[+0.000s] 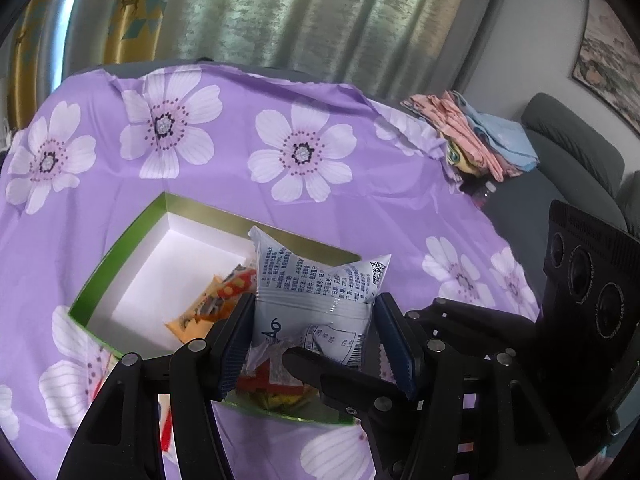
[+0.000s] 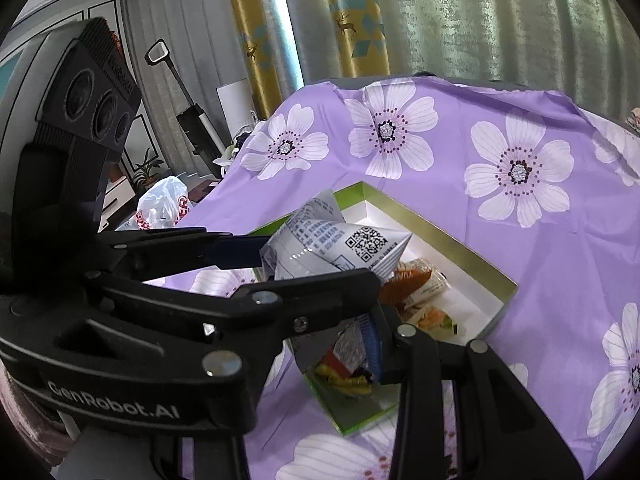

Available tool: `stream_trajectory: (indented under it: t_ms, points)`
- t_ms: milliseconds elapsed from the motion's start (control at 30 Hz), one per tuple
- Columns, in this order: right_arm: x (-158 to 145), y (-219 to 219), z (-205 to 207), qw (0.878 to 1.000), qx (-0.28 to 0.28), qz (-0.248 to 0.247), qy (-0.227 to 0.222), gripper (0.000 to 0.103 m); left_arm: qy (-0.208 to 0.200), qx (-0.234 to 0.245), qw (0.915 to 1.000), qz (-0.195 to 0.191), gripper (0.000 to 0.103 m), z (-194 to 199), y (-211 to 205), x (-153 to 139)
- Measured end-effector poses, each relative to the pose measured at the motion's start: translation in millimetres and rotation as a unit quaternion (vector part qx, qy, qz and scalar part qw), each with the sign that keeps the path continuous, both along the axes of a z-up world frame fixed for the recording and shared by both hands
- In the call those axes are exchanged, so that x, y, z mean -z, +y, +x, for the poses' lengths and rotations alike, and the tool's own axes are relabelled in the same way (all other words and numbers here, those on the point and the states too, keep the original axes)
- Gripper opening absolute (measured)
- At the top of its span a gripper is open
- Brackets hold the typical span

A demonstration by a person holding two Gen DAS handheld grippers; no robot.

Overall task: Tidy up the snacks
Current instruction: 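Carry the white snack bag over the green box with the left tool, then lower the white bag into the box and open the left tool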

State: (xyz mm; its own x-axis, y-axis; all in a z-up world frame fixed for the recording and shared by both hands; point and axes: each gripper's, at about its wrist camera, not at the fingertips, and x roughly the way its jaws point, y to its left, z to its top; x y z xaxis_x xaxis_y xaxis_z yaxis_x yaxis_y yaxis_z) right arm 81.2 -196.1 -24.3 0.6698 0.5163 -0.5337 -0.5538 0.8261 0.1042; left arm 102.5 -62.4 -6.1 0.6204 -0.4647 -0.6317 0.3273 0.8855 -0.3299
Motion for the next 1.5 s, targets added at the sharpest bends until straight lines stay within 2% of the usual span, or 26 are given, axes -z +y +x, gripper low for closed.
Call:
stream_trajectory:
  t_ms: [400, 900, 1500]
  points:
    - [34.8, 6.6, 25.9, 0.999, 0.001, -0.017, 0.045, 0.038, 0.046, -0.01, 0.9988, -0.013, 0.061, 18.4, 5.3, 43.5]
    - [45.8, 11.7, 55.5, 0.998, 0.011, -0.034, 0.056, 0.039, 0.062, -0.02, 0.9978, -0.015, 0.061, 44.4, 8.6, 57.7]
    - [56.6, 15.1, 68.6, 0.996, 0.016, -0.043, 0.082, 0.04, 0.083, -0.021, 0.9963, -0.007, 0.061, 55.9, 8.2, 70.7]
